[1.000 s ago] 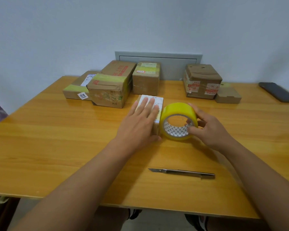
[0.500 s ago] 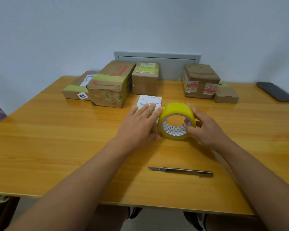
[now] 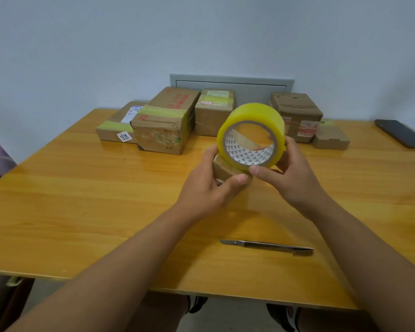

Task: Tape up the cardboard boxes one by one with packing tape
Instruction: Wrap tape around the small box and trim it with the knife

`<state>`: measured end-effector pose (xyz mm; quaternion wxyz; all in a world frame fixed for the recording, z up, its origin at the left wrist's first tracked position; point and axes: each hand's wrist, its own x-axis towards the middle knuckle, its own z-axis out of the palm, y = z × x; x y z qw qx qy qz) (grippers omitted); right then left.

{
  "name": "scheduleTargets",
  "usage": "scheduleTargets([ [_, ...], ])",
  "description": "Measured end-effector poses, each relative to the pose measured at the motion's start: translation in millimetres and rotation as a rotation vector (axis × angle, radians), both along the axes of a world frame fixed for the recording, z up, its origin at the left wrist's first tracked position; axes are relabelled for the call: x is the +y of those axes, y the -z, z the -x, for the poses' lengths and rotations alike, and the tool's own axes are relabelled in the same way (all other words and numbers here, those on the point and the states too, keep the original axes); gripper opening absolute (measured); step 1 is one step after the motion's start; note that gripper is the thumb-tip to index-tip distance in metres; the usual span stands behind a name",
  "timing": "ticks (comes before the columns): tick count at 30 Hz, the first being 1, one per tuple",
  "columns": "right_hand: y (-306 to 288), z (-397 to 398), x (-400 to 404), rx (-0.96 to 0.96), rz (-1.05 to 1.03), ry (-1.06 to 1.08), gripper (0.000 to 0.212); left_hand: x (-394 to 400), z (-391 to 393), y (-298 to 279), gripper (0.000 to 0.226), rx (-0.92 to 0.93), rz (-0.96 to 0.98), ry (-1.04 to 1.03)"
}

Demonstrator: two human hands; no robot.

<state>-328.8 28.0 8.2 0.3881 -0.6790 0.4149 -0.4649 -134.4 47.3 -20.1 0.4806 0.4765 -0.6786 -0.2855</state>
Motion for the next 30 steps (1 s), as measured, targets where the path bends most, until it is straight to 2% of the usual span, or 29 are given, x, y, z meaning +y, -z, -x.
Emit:
scheduleTargets([
  [2, 3, -7, 2, 0.008, 0.008, 0.027, 0.054, 1, 6, 4, 0.068, 0.029, -0.036, 0.003],
  [5, 5, -11, 0, 0.014, 0.010, 0.050, 0.051, -2, 7, 9, 0.067, 0.001, -0.064, -0.016],
  [9, 7, -17, -2, -0.029, -0.010, 0.041, 0.048, -2, 8, 9, 0.095, -0.090, -0.069, -0.082],
  [17, -3, -22, -8, -0.095, -0.068, 0.038, 0.044, -4, 4, 19, 0.075, -0.085, -0.053, -0.228],
  [23, -27, 20, -9, -0.084, 0.019, 0.116, 0.052, -3, 6, 17, 0.084, -0.108, -0.047, -0.278],
  [30, -20, 33, -5, -0.008, -0.013, 0.102, 0.056, -2, 10, 14, 0.086, -0.129, -0.068, -0.285],
])
